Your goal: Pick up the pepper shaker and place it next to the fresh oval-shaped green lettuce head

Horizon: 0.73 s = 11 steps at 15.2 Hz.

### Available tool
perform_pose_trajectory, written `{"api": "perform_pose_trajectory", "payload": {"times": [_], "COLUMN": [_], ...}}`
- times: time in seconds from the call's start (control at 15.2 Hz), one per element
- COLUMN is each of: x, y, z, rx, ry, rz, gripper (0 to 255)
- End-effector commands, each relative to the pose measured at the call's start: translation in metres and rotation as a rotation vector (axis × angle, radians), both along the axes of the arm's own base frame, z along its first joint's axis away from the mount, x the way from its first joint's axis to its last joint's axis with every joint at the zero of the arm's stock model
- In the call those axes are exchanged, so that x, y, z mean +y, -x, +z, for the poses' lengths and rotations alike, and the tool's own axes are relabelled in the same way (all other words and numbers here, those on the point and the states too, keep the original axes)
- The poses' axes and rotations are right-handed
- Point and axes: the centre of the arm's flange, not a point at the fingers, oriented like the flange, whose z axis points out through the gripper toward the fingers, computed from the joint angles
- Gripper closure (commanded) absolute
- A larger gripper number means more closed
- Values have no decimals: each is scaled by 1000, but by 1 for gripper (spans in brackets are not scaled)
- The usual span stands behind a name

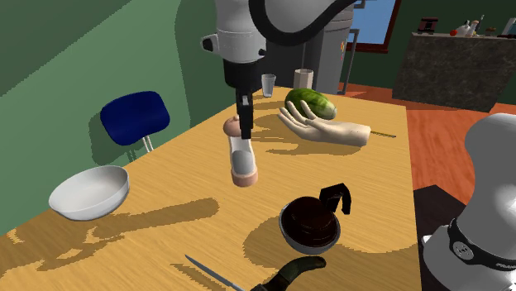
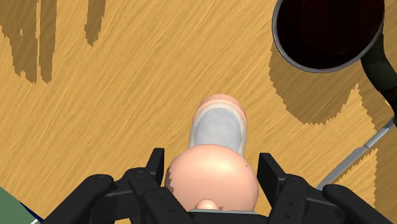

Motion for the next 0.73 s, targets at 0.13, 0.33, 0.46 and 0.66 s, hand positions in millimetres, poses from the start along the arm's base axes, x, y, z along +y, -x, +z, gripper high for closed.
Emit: {"api": "perform_pose_trajectory", "payload": {"times": [0.13, 0.33, 0.46, 0.66], "x": [0, 0, 0, 0], "y": [0, 0, 0, 0], "z": [22, 37, 48, 64], "rx": [0, 0, 0, 0], "ry": [0, 0, 0, 0], "rz": [0, 0, 0, 0], "gripper": [255, 255, 255, 255]}}
